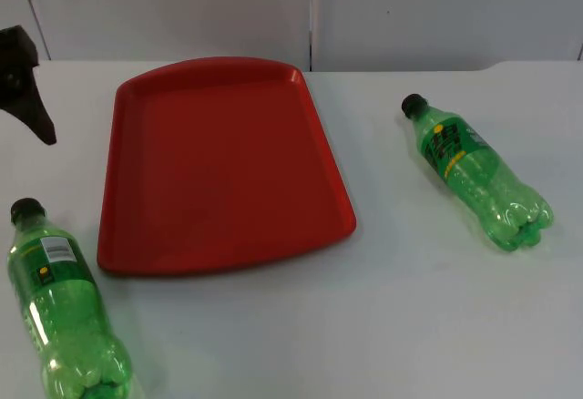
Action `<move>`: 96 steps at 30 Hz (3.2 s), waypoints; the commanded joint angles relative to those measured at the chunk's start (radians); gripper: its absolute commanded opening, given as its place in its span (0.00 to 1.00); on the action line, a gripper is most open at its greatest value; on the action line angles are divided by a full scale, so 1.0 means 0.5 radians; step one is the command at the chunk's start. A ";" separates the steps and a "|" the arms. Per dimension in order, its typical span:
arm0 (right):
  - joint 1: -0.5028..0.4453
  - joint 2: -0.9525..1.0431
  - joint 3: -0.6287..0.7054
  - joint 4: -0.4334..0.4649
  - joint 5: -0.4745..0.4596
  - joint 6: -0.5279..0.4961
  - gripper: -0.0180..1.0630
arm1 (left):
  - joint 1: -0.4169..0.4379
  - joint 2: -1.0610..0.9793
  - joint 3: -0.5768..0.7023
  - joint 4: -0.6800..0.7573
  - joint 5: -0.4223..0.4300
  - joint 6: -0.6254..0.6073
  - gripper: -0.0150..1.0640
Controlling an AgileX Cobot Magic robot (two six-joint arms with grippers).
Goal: Place the bottle upright on the tray.
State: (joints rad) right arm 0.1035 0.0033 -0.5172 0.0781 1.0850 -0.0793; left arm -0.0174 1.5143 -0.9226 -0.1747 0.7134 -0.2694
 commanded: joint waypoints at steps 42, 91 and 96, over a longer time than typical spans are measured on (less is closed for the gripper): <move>-0.004 -0.007 0.000 0.005 -0.011 0.002 0.98 | -0.315 0.781 -0.121 0.640 -0.216 -0.980 0.99; -0.004 -0.007 0.000 0.005 -0.011 0.002 0.98 | -0.216 0.920 0.082 0.721 -0.569 -0.973 0.99; -0.004 -0.007 0.000 0.005 -0.011 0.002 0.98 | -0.216 0.920 0.082 0.721 -0.562 -0.973 0.99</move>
State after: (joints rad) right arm 0.1035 0.0033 -0.5172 0.0781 1.0850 -0.0793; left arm -0.1246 1.9493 -0.8880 0.1757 0.4230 -0.7523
